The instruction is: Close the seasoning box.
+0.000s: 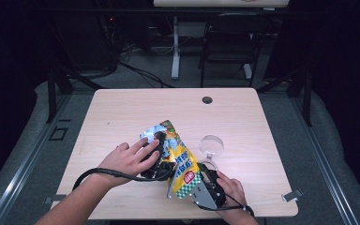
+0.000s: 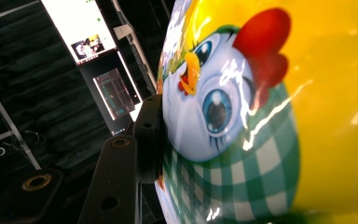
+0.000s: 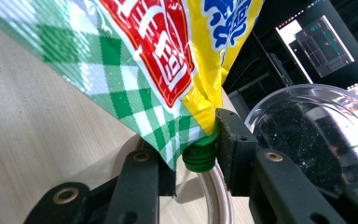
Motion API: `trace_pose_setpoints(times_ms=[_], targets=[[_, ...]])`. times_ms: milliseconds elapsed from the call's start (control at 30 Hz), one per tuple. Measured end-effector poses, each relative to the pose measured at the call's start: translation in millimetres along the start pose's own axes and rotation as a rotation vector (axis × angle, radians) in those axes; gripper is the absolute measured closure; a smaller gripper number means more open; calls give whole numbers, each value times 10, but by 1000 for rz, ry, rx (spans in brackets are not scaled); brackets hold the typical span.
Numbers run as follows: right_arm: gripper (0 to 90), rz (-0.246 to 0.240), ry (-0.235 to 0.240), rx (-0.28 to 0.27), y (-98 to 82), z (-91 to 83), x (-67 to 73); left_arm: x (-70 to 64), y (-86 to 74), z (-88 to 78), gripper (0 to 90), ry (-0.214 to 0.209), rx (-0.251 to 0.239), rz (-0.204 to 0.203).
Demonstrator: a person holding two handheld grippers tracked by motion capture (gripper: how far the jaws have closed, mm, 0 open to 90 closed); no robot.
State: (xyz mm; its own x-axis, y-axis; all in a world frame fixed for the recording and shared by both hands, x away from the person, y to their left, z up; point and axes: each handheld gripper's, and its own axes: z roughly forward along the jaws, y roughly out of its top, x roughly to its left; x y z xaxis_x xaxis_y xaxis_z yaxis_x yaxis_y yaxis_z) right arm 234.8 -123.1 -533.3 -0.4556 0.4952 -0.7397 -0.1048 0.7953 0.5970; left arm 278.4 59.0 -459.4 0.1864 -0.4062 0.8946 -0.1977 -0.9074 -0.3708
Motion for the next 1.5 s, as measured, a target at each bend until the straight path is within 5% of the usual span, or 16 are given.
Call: trace_pose_setpoints(times_ms=[167,833,1500], targets=[[705,43,12,-27,-27,9,1,5,9,-8,618,1,2,6],[706,65,19,-14,-29,10,-1,18,11,-14,621,-18,9,9],[706,70,19,-15,-30,14,-2,31,17,-42,622,9,4,23]])
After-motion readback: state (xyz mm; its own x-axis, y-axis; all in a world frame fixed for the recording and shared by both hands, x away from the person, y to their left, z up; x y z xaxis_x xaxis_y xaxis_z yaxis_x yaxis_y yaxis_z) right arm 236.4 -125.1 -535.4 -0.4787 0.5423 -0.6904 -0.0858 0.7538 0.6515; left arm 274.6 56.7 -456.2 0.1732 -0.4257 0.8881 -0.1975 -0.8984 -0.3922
